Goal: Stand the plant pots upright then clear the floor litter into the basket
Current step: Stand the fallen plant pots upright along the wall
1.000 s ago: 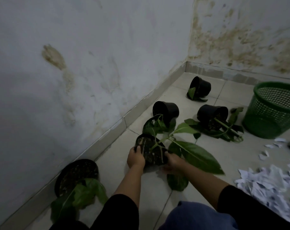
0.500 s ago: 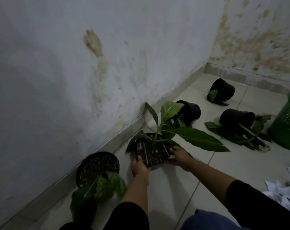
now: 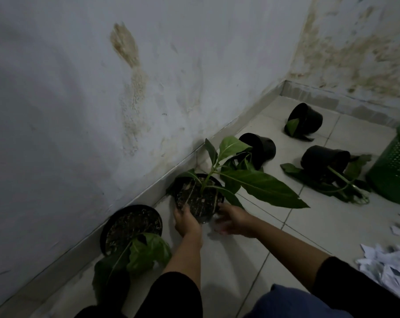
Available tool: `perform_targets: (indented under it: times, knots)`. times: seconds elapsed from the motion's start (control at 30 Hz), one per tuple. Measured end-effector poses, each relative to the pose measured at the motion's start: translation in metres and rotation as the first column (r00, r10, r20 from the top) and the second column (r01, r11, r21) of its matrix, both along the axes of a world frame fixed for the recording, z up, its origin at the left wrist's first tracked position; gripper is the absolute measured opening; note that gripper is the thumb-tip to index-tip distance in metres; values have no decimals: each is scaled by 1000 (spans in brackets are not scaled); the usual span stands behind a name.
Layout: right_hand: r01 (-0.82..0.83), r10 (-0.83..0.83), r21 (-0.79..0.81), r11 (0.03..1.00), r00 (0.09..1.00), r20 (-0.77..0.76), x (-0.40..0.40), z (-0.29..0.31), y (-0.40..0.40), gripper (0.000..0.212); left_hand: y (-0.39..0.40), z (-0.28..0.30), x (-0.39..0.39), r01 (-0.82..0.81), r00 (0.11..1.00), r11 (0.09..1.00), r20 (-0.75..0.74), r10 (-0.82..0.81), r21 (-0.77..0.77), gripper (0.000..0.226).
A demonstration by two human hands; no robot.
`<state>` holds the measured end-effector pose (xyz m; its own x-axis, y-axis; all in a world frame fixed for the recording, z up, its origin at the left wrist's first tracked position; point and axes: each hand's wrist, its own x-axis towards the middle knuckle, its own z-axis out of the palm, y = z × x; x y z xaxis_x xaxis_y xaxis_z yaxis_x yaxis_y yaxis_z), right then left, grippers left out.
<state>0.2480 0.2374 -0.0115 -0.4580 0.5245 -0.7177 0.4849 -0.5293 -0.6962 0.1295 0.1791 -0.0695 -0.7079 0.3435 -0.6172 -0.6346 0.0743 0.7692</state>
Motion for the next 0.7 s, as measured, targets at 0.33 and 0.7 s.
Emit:
perform_targets:
  times: [0.33, 0.7]
  knots:
    - [228, -216, 558, 798, 972, -89, 18, 5, 24, 29, -2, 2, 4, -137, 991, 989, -6, 137, -49, 41]
    - [-5, -13, 601, 799, 1000, 26, -11, 3, 19, 40, -7, 24, 2, -249, 967, 967, -37, 250, 47, 33]
